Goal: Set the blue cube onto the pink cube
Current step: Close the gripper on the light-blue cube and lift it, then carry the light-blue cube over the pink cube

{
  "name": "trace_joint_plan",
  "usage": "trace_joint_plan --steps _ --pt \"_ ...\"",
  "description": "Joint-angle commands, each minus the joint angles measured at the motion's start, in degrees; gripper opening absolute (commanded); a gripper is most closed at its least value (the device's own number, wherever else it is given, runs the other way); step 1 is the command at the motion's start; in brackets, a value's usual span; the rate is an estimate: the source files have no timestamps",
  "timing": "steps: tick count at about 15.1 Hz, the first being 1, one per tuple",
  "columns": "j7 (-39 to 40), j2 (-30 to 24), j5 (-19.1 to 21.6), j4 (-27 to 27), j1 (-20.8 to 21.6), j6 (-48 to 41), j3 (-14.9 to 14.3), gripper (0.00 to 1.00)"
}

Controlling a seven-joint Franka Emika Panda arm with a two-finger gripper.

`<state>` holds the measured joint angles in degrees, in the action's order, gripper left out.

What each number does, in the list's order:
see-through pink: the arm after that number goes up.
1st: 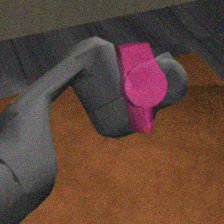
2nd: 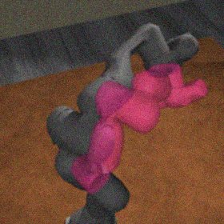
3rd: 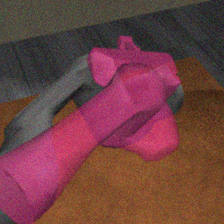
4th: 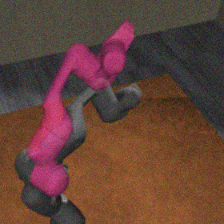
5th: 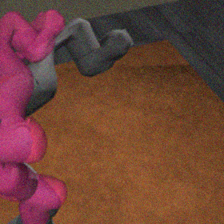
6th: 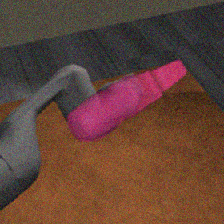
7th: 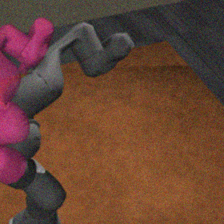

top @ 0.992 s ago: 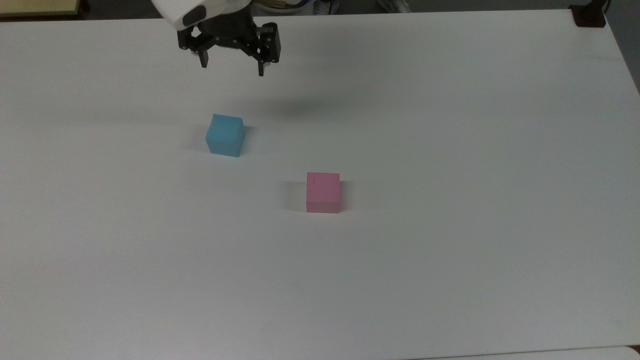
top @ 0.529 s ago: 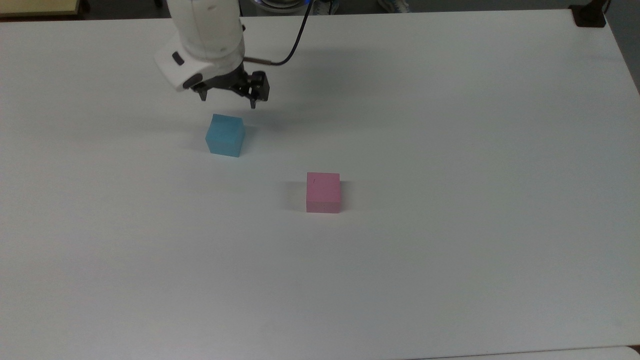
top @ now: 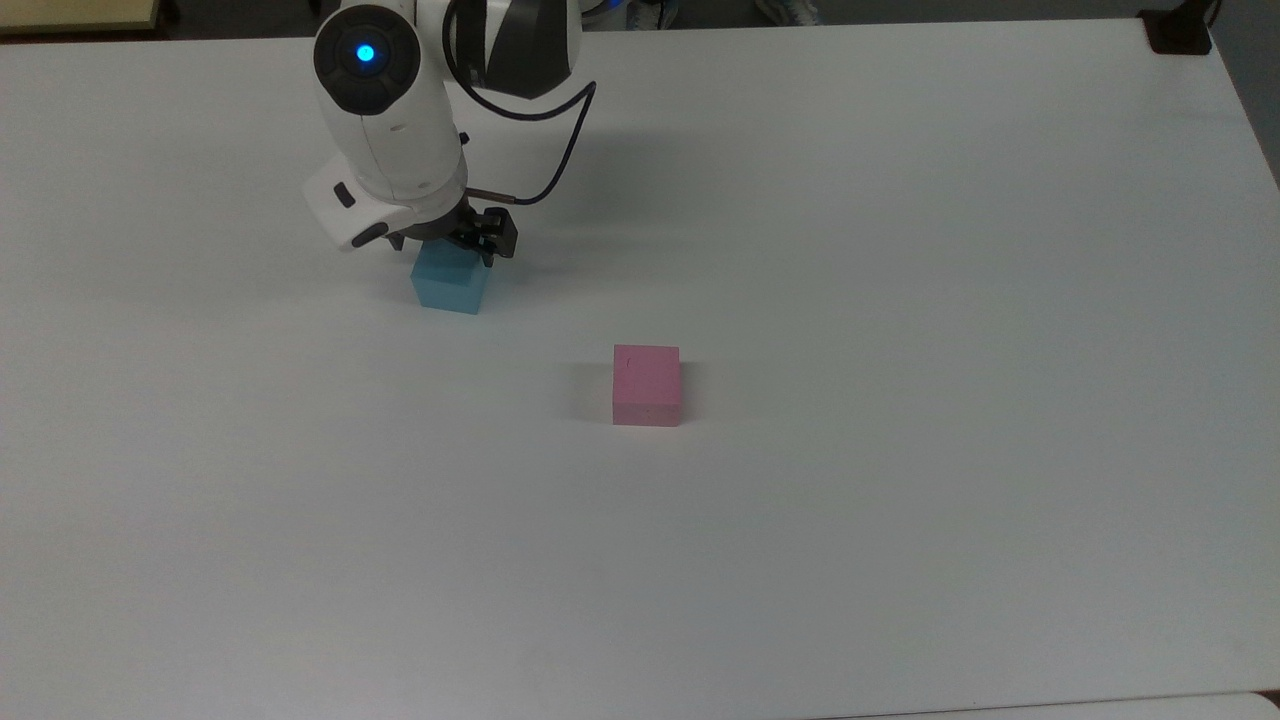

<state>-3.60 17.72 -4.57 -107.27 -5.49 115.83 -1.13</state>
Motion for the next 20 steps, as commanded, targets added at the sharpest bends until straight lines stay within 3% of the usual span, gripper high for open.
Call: trace_joint_plan --steps 1,2,3,5,6,12,15,20 --pt "-3.24 0.99 -0.44 -0.57 0.48 3.26 0.34 1.00" --pt "-4.04 1.43 -0.44 -0.48 0.57 4.04 0.34 0.94" --pt "-4.22 1.70 -0.44 -0.48 0.48 4.83 0.43 0.73" --pt "-4.14 1.61 -0.44 -0.31 0.57 4.76 0.43 0.48" --pt "-4.14 1.44 -0.44 0.22 0.57 4.67 0.51 0.42" --pt "-3.70 2.23 0.53 15.41 2.85 -2.27 0.69 0.40" --pt "-3.26 2.58 0.53 17.27 6.62 -1.67 1.30 0.40" --pt "-0.88 8.81 0.44 21.57 13.13 -1.14 1.39 0.40"
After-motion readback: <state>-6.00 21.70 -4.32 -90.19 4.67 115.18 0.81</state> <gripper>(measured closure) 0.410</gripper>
